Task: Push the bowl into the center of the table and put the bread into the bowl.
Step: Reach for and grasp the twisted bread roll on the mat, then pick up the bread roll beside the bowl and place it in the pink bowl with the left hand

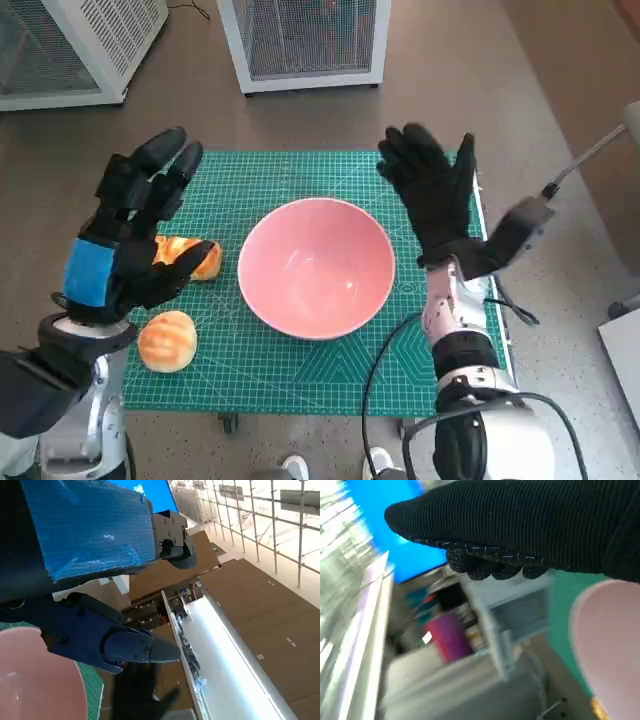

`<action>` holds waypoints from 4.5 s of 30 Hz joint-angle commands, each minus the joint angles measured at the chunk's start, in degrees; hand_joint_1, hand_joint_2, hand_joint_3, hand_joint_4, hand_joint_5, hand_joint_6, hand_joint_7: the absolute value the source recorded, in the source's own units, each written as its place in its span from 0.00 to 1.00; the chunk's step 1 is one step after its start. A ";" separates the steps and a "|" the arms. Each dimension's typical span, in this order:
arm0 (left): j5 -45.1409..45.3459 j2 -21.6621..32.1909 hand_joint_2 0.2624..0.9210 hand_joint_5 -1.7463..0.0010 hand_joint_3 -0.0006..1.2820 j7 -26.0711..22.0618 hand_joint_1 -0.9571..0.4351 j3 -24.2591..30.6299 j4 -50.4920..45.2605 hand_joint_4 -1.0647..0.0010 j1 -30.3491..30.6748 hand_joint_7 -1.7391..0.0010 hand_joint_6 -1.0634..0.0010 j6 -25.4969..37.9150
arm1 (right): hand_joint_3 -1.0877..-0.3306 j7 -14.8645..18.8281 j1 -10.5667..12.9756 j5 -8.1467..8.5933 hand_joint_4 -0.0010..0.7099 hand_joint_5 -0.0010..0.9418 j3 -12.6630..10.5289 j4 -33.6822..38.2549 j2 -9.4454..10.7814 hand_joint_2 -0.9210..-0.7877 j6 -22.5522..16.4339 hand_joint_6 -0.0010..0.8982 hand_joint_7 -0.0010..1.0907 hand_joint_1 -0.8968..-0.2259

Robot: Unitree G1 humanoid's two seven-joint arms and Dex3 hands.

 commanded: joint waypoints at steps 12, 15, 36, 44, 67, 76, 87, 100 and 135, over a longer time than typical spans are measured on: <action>26.48 20.95 0.85 1.00 0.04 -5.71 0.41 1.61 -8.42 0.82 2.26 0.72 0.98 8.36 | 0.79 15.14 3.07 5.28 0.62 0.00 0.99 -8.10 -1.45 0.00 -8.40 0.65 0.00 0.65; 31.84 24.82 0.72 1.00 0.02 -9.92 0.50 0.15 -11.97 0.90 2.16 0.80 0.97 16.75 | 0.79 14.90 3.52 5.63 0.62 0.00 1.31 -9.41 -1.33 0.00 -7.84 0.65 0.00 0.65; 44.22 31.08 0.67 1.00 0.01 -20.01 0.73 -15.33 -3.80 0.94 -6.71 0.96 0.80 33.26 | 0.88 16.85 6.46 9.11 0.63 0.00 4.39 -17.12 -0.36 0.00 -4.07 0.69 0.02 0.62; 46.88 30.43 0.68 1.00 0.01 -22.09 0.71 -19.96 2.96 0.92 -10.15 0.97 0.78 33.92 | 0.90 17.78 6.63 9.98 0.64 0.00 4.87 -17.40 -0.62 0.00 -3.54 0.70 0.02 0.63; 48.16 24.15 0.72 0.99 0.01 -16.84 0.68 -28.88 32.67 0.88 -19.21 0.98 0.73 26.75 | 0.90 17.43 6.91 10.54 0.64 0.00 4.98 -16.74 -1.26 0.00 -3.74 0.70 0.01 0.64; 48.52 21.74 0.75 0.98 0.02 -15.19 0.66 -32.67 44.01 0.79 -22.33 0.98 0.66 22.84 | 0.90 17.33 7.50 10.84 0.64 0.00 5.05 -17.79 -0.93 0.00 -3.38 0.70 0.01 0.63; 49.21 20.52 0.88 0.95 0.03 -11.45 0.64 -34.90 51.84 0.42 -23.28 0.95 0.43 16.57 | 0.90 17.23 8.42 11.35 0.64 0.00 5.02 -19.26 -0.64 0.00 -2.77 0.70 0.01 0.65; 47.11 24.04 1.00 0.30 0.08 -9.15 0.69 -30.81 45.96 0.42 -21.23 0.32 0.43 11.20 | 0.89 17.03 9.57 11.80 0.64 0.00 5.47 -21.04 -0.19 0.00 -1.86 0.70 0.01 0.65; 47.53 21.89 0.99 0.38 0.02 -9.47 0.69 -15.51 -4.34 0.30 -15.15 0.36 0.35 15.31 | 0.90 17.63 11.51 12.62 0.65 0.00 6.13 -24.05 -0.16 0.00 0.43 0.72 0.01 0.66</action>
